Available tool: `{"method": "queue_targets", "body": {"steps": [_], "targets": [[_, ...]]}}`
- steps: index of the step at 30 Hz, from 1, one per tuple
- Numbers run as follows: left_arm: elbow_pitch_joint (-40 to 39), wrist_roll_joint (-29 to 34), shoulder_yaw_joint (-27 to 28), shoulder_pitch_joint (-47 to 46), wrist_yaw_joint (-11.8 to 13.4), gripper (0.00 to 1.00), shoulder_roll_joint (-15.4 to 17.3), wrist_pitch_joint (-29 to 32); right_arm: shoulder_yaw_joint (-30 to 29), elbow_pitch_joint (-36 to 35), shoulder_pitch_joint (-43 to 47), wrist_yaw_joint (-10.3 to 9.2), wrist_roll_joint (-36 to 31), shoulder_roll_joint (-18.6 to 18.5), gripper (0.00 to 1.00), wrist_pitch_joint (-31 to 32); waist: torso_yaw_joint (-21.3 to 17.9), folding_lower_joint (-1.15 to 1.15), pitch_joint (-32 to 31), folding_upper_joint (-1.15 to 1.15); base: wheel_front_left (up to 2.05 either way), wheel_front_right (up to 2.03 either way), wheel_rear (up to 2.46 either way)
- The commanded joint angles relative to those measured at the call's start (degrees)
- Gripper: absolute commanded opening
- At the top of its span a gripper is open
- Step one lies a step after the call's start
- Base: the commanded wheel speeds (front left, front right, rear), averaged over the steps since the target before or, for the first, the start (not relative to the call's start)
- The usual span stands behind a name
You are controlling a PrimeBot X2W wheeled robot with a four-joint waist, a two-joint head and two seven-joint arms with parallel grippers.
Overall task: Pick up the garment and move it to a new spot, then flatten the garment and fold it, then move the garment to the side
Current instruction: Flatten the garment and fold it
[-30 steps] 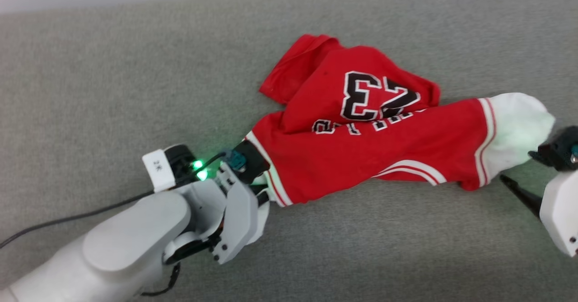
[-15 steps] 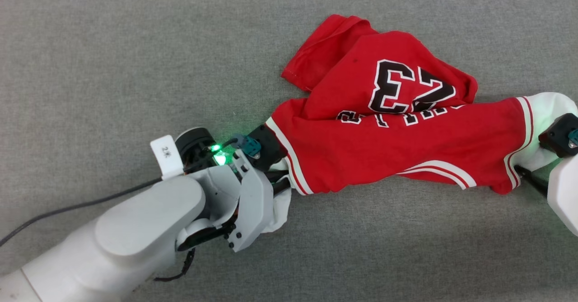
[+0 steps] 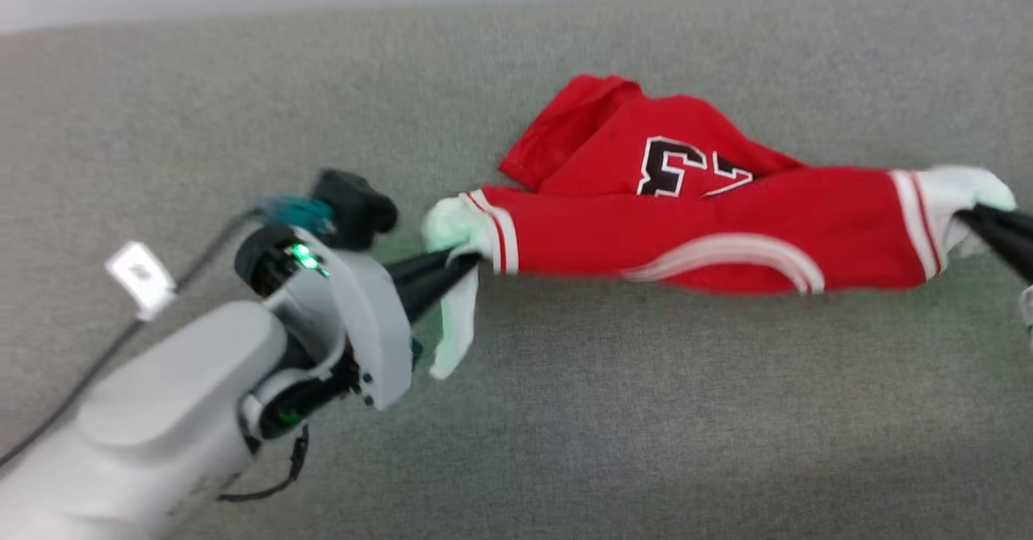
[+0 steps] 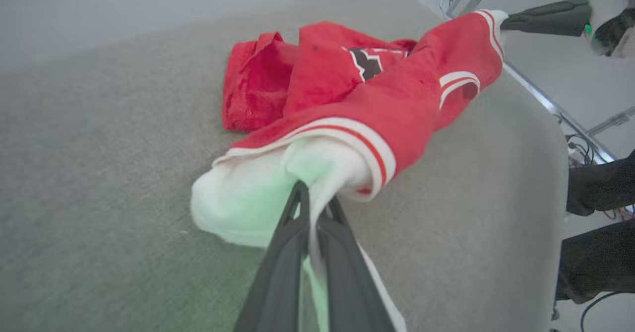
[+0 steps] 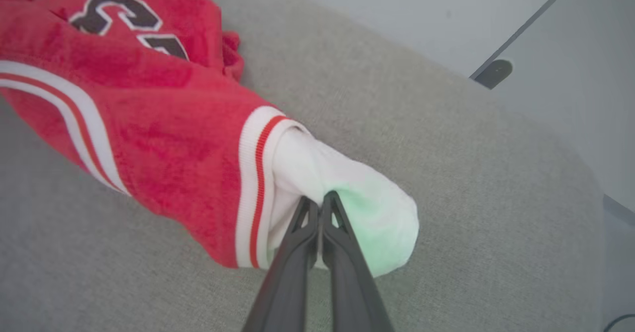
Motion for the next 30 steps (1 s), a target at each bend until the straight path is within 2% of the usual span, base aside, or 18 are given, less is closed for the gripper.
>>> {"method": "queue_targets", "body": {"steps": [1, 7, 12, 15, 20, 21, 22, 27, 30], "targets": [[-1.9, -2.2, 1.9, 0.9, 0.3, 0.0, 1.3, -1.1, -1.7, -1.5, 1.1, -0.07, 2.0, -1.1, 0.0, -1.0, 1.0, 0.0, -3.3, 0.0, 0.0, 0.0, 0.0], [-6.8, -6.4, 5.4, -0.1, 0.8, 0.0, 3.4, -1.2, -7.1, -5.0, 1.6, -0.08, 7.5, -3.6, 0.0, -2.7, 2.8, 0.0, -5.6, 0.0, 0.0, 0.0, 0.0], [-6.3, -9.9, 7.8, -2.1, 0.9, 0.0, 3.1, -0.4, -12.4, -2.8, 0.6, -0.08, 13.3, -1.4, 0.0, -3.0, 3.4, 0.0, -5.3, 0.0, 0.0, 0.0, 0.0], [-3.9, -11.7, 9.4, -4.9, 1.2, 0.0, 1.7, 0.5, -15.2, 0.9, -2.1, -0.08, 15.4, 1.5, 0.0, -2.4, 3.6, 0.0, -3.9, 0.0, 0.0, 0.0, 0.0], [4.4, -9.7, 10.9, -14.6, 2.4, 0.0, -2.5, 2.3, -19.0, 8.9, -11.0, -0.08, 16.6, 8.1, 0.0, -0.6, 3.6, 0.0, -0.1, 0.0, 0.0, 0.0, 0.0], [4.4, -9.7, 10.9, -14.6, 2.4, 0.0, -2.5, 2.3, -19.0, 8.9, -11.0, -0.08, 16.6, 8.1, 0.0, -0.6, 3.6, 0.0, -0.1, 0.0, 0.0, 0.0, 0.0], [6.5, -8.7, 11.4, -17.4, 2.6, 0.0, -3.4, 2.1, -19.9, 11.0, -13.6, -0.08, 16.4, 9.5, 0.0, -0.8, 3.6, 0.0, 0.8, 0.0, 0.0, 0.0, 0.0], [19.3, -5.5, 14.7, -30.0, 4.1, 0.0, -9.1, -2.3, -23.5, 21.4, -26.6, -0.08, 13.5, 16.2, 0.0, -3.5, 3.3, 0.0, 4.0, 0.0, 0.0, 0.0, 0.0], [26.4, -2.8, 16.6, -37.4, 5.0, 0.0, -11.6, -7.5, -25.1, 26.6, -34.0, -0.09, 10.4, 18.5, 0.0, -7.6, 3.1, 0.0, 5.1, 0.0, 0.0, 0.0, 0.0]]}}
